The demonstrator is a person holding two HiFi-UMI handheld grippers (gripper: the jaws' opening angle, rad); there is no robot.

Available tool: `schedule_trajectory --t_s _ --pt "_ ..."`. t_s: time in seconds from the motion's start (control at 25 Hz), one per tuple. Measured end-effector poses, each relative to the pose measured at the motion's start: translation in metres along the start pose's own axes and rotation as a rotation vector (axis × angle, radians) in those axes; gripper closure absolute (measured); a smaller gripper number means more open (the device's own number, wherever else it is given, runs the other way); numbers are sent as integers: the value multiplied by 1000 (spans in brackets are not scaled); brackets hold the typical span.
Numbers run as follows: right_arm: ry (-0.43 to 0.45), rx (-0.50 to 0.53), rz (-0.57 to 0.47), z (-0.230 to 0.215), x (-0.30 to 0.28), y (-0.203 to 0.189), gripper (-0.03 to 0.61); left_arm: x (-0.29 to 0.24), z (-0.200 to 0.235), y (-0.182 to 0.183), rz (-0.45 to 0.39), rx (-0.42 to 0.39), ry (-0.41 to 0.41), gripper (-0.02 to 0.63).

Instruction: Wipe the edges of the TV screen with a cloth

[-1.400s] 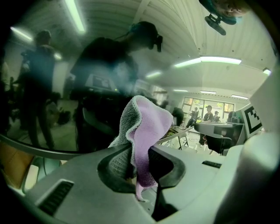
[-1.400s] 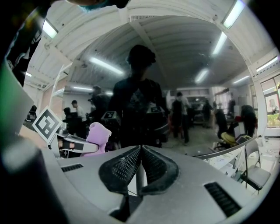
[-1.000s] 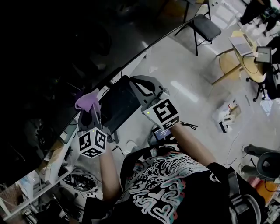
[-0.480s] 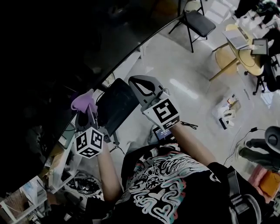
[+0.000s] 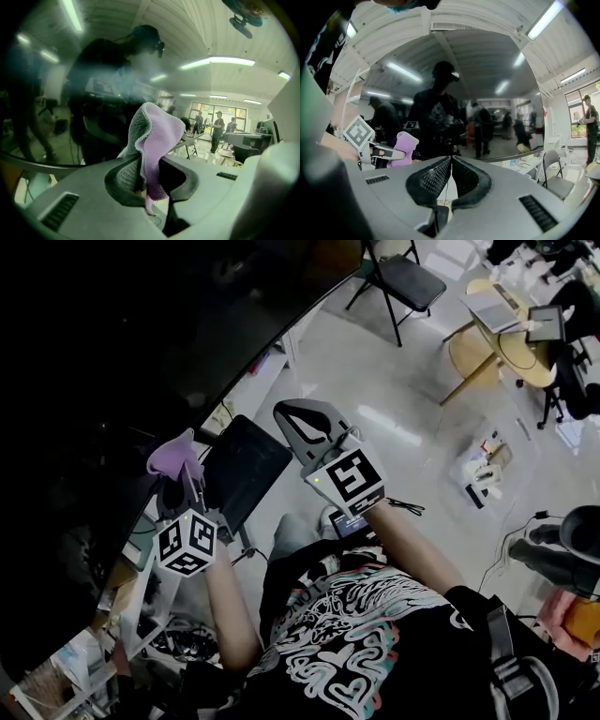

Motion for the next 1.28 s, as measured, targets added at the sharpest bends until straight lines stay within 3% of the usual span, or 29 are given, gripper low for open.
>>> schedule_trajectory --t_s 0.64,1.04,1.28 --pt "-98 -12 30 -31 24 -10 549 -22 -23 -4 27 -9 -55 545" --pt "-115 -16 41 -46 19 -16 549 -43 -51 -6 31 -24 -115 545" --pt "-122 -23 48 -59 18 -25 549 -58 -71 -9 41 -75 -139 545"
Point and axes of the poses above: the fingertips, and each gripper's own axes: x backward along the fingers, z to its left, y out of its top, the point moved 3 cm from there along x, backward along the fingers, and after that the axes turned 13 degrees about x, right-handed, at the moved point
